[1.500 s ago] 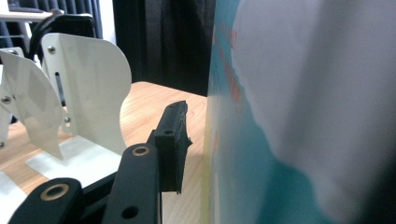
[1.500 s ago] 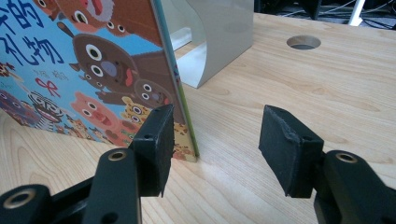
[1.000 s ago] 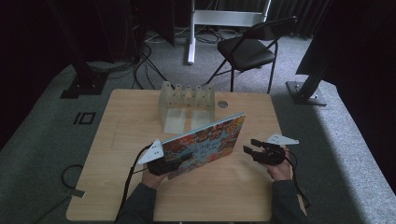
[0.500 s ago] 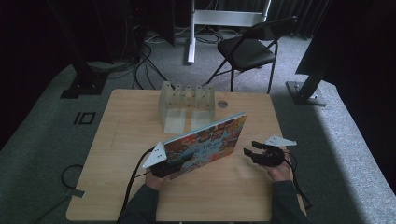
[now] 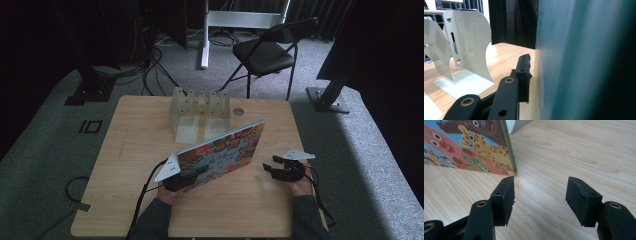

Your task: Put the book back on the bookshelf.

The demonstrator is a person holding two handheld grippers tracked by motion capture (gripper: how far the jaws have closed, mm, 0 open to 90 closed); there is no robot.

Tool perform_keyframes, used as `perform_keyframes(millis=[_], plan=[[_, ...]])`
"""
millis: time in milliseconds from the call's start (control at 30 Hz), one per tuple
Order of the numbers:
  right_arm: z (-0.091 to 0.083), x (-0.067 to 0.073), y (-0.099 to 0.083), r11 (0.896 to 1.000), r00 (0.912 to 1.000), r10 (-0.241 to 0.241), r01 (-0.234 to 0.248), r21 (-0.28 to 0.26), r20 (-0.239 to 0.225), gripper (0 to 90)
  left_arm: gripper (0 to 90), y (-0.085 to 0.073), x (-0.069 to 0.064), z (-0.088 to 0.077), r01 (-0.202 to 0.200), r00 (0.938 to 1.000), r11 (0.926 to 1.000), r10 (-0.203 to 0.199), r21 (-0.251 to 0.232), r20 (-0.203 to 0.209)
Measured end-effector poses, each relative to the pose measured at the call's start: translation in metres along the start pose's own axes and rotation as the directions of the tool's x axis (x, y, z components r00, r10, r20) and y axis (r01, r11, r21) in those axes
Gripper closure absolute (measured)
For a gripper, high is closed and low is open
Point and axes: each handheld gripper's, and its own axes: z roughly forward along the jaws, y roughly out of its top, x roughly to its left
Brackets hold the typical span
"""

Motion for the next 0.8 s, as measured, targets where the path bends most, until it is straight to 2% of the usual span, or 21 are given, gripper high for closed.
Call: perform_keyframes(millis=[200, 433, 800], plan=[[0.000, -0.001, -0.005, 1.000, 0.9997, -0.014, 0.014, 0.027, 0.022, 39.4, 72.6, -0.006, -0.004, 0.006, 0.007, 0.9999, 0.9999, -0.008, 0.007, 0.011], [-0.001, -0.005, -0.010, 1.000, 0.9996, 0.002, -0.003, 0.031, 0.029, 39.4, 75.1, -0.007, -0.006, 0.010, 0.007, 0.9997, 0.9999, -0.007, 0.010, 0.025], [0.002, -0.007, -0.014, 0.999, 0.9993, 0.003, -0.005, 0.054, 0.036, 39.4, 78.0, -0.007, -0.008, 0.011, 0.000, 0.9999, 0.9999, 0.000, 0.010, 0.010]])
